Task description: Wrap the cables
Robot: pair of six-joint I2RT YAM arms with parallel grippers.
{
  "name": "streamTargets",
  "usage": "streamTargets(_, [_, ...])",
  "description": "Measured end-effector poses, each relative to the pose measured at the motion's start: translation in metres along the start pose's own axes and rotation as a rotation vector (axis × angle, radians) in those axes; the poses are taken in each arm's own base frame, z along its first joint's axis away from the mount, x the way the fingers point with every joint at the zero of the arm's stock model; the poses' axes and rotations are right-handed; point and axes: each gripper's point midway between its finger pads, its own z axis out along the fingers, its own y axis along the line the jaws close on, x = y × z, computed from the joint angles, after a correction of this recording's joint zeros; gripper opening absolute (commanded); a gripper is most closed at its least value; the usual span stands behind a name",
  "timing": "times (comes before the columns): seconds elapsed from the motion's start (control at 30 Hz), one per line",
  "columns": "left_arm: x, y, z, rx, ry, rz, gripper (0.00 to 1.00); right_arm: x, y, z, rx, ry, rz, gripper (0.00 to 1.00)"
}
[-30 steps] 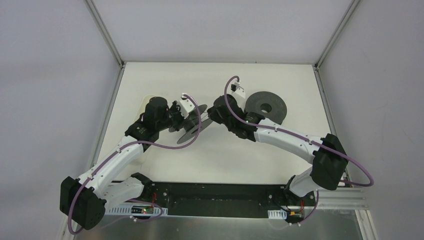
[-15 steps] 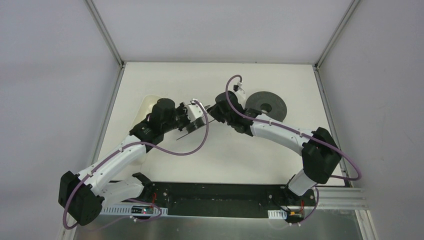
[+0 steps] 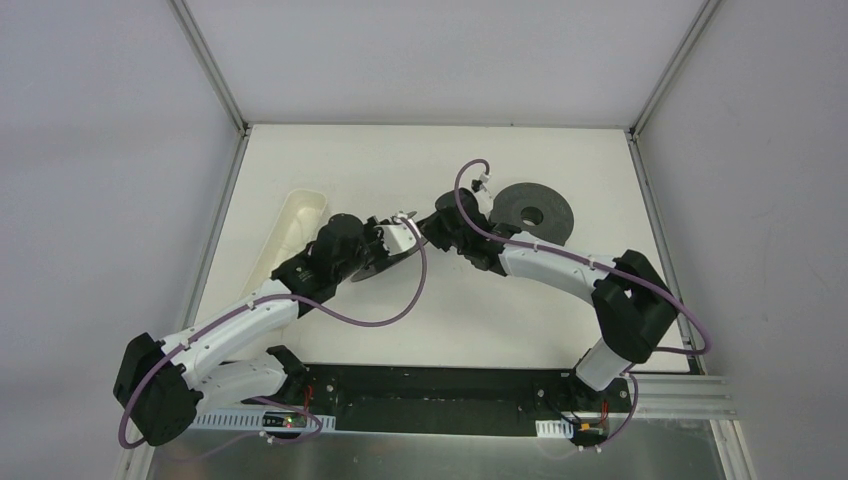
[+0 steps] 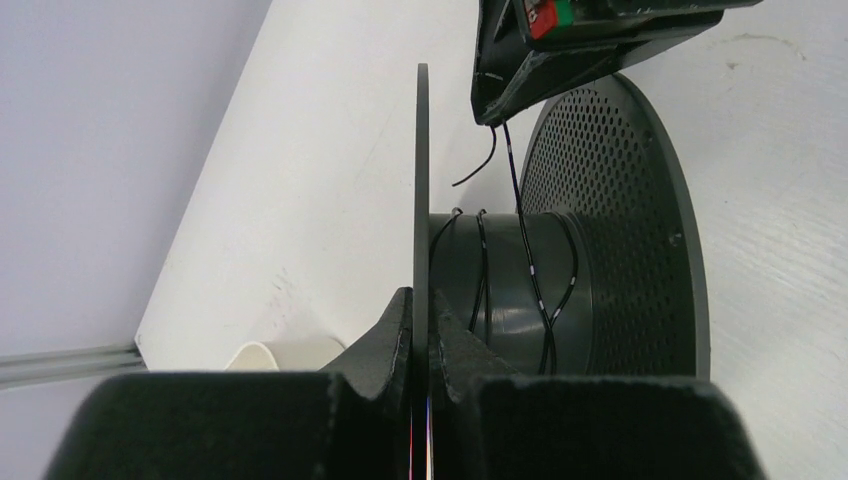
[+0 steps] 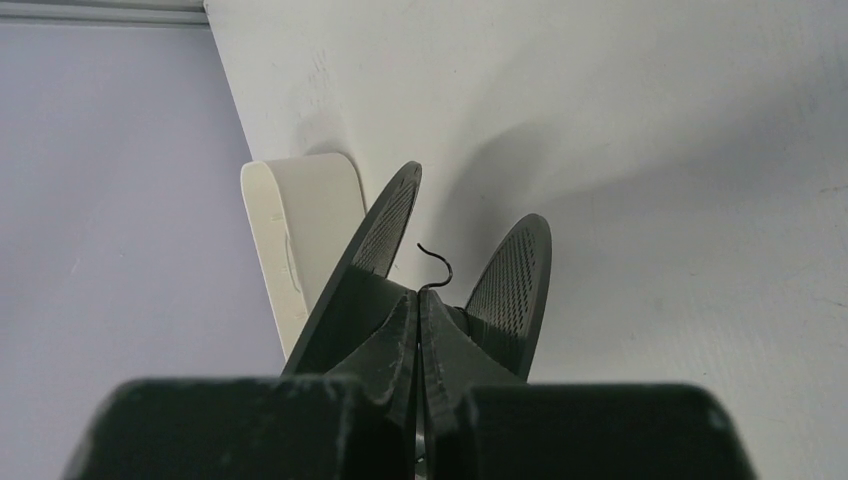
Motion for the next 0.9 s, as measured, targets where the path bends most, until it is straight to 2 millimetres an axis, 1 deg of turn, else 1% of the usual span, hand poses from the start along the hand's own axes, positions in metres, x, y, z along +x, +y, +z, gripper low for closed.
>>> streamTargets(0.23, [-0.001, 0.001, -0.001, -0.054, 0.009, 0.028, 0.00, 0.001, 0.000, 0.005, -0.024, 0.038, 0.075, 0.00])
streamTargets(0.37, [-0.002, -0.002, -0.001, -0.065, 0.009, 0.036, 0.00, 0.002, 0.002, 0.008, -0.039, 0.058, 0.103, 0.00])
streamTargets(0.57, [-0.004, -0.015, -0.002, -0.051, 0.008, 0.058, 0.00, 0.008, -0.008, 0.013, -0.035, 0.095, 0.132, 0.00])
streamTargets(0.67, [-0.004, -0.018, -0.001, -0.049, 0.012, 0.066, 0.00, 0.011, -0.013, 0.015, -0.027, 0.108, 0.141, 0.02])
streamTargets(0.9, [-0.005, -0.017, 0.001, -0.059, 0.010, 0.067, 0.00, 0.009, -0.011, 0.015, -0.037, 0.111, 0.155, 0.06])
